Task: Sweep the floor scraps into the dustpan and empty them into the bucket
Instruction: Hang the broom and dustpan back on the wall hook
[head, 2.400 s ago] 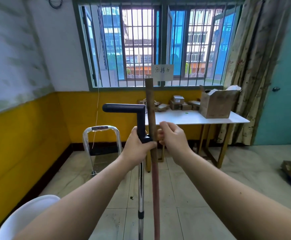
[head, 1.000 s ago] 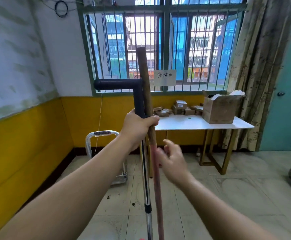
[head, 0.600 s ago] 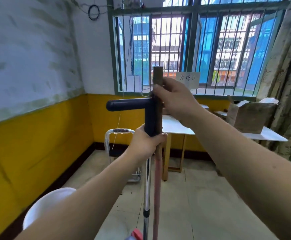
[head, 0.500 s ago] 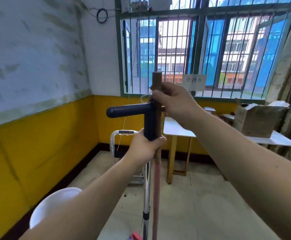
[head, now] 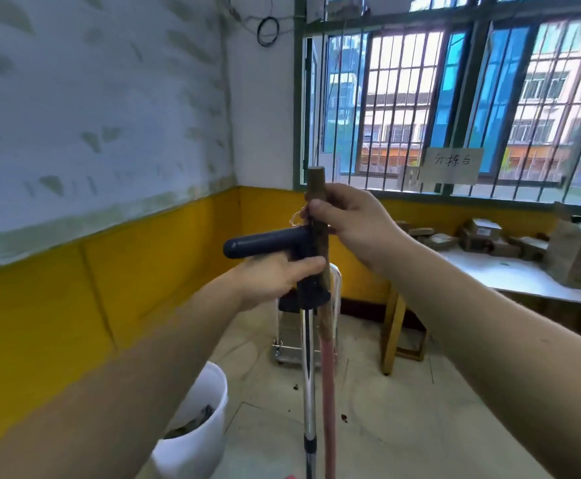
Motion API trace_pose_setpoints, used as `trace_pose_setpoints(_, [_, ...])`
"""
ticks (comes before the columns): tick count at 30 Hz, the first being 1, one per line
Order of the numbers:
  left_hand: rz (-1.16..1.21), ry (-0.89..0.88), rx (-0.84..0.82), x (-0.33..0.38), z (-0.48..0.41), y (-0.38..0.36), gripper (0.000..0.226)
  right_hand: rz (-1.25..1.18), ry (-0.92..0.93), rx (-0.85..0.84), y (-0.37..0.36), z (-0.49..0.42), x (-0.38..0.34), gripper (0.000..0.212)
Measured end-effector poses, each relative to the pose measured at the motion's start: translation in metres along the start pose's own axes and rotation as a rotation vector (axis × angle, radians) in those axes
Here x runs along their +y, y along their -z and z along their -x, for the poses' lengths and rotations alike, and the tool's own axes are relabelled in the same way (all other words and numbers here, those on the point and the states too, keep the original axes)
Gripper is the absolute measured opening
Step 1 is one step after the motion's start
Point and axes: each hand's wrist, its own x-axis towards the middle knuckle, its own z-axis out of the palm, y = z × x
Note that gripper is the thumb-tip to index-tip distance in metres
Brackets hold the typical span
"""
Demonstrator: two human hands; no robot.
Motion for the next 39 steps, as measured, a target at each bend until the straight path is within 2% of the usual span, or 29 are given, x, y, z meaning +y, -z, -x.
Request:
trace_pose_setpoints(4, [-0.040, 0.033, 0.204, -0.010, 0.008, 0.008, 0.026, 0.029, 0.016, -0.036, -0.026, -0.018, -0.010, 0.009])
trace_pose_setpoints(8, [-0.118, 0.050, 0.221, -0.023, 0.017, 0.024, 0.027, 0.133, 0.028, -0.063, -0.046, -0.036, -0.021, 0.022])
trace_pose_setpoints(10, [-0.090, 0.060, 0.196, -0.029, 0.022, 0.038, 0.025, 0.104, 0.037, -0.089, -0.054, -0.041, -0.020, 0.021])
trace_pose_setpoints(13, [0.299, 0.057, 0.055, -0.048, 0.030, 0.077, 0.032, 0.035, 0.046, -0.153, -0.063, -0.049, -0.011, 0.023])
trace_pose_setpoints(15, [0.493, 0.037, 0.028, -0.051, 0.033, 0.099, 0.035, 0.003, 0.062, -0.195, -0.069, -0.055, -0.005, 0.025])
trace_pose_setpoints(17, [0.480, 0.114, 0.022, -0.045, 0.030, 0.107, 0.052, -0.039, 0.078, -0.238, -0.077, -0.063, -0.001, 0.028])
trace_pose_setpoints(20, [0.368, 0.217, -0.080, -0.031, 0.020, 0.110, 0.074, -0.110, 0.108, -0.291, -0.088, -0.076, 0.002, 0.030])
trace_pose_setpoints(22, [0.307, 0.223, -0.057, -0.028, 0.015, 0.114, 0.060, -0.143, 0.124, -0.319, -0.094, -0.086, 0.004, 0.032])
trace_pose_setpoints(24, [0.301, 0.229, 0.033, -0.029, 0.010, 0.117, 0.037, -0.149, 0.124, -0.361, -0.099, -0.099, 0.004, 0.036])
trace_pose_setpoints(26, [0.346, 0.244, 0.126, -0.033, 0.006, 0.115, 0.027, -0.121, 0.125, -0.418, -0.105, -0.109, 0.002, 0.040])
trace_pose_setpoints(30, [0.214, 0.273, 0.264, -0.044, 0.002, 0.111, 0.025, -0.006, 0.180, -0.500, -0.120, -0.121, 0.003, 0.040])
trace_pose_setpoints(34, [0.214, 0.283, 0.358, -0.050, 0.006, 0.112, 0.022, 0.042, 0.254, -0.506, -0.138, -0.128, 0.003, 0.030])
trace_pose_setpoints(39, [0.231, 0.304, 0.460, -0.058, 0.021, 0.125, 0.022, -0.069, 0.252, -0.500, -0.165, -0.135, -0.008, 0.021])
